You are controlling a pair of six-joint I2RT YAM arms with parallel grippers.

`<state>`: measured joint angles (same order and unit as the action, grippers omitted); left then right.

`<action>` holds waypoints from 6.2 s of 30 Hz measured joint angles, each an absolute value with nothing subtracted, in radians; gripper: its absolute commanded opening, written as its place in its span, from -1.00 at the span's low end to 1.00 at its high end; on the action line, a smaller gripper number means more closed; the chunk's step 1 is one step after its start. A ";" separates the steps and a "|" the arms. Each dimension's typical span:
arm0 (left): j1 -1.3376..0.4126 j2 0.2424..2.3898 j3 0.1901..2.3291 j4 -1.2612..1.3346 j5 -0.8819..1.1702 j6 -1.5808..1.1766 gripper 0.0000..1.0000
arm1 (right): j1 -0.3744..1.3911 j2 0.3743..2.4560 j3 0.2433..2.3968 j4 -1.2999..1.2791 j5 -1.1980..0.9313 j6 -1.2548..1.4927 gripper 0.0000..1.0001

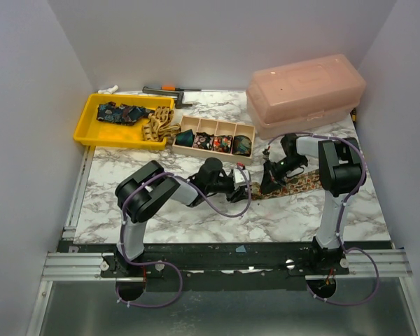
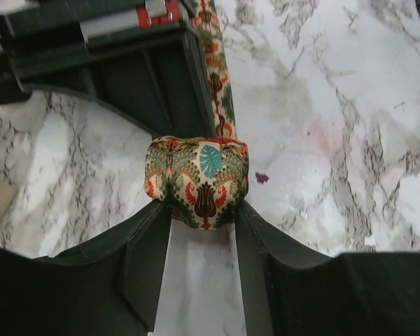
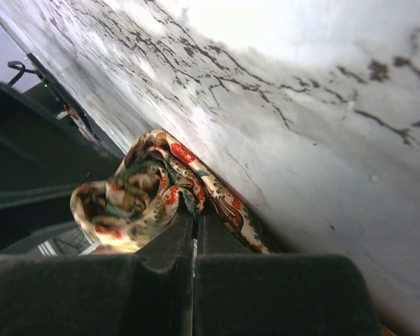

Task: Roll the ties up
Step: Roll the tie at the center of the board.

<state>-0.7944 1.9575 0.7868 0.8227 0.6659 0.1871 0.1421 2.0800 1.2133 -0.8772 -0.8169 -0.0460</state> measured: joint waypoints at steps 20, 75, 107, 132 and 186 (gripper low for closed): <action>-0.826 2.070 0.942 0.729 0.645 0.213 -0.01 | 0.142 2.087 1.216 -0.882 -0.838 -0.070 -0.99; -0.762 1.954 1.005 0.295 0.692 0.324 0.71 | 0.129 2.054 1.274 -0.897 -0.772 -0.122 -0.99; -0.739 1.988 0.758 0.859 0.715 0.128 0.05 | 0.181 2.048 1.050 -0.482 -1.036 0.156 -0.98; -0.751 1.929 0.762 0.743 0.628 0.193 -0.54 | 0.096 2.027 1.095 -0.651 -0.983 0.081 -0.19; -0.701 1.923 0.717 0.779 0.766 0.336 -0.04 | 0.221 2.100 1.231 -0.809 -0.858 0.027 -0.99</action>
<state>-0.7013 1.9232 0.7174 0.7788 0.7658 0.3359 0.2214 2.0998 1.2312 -0.8085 -0.8577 0.0273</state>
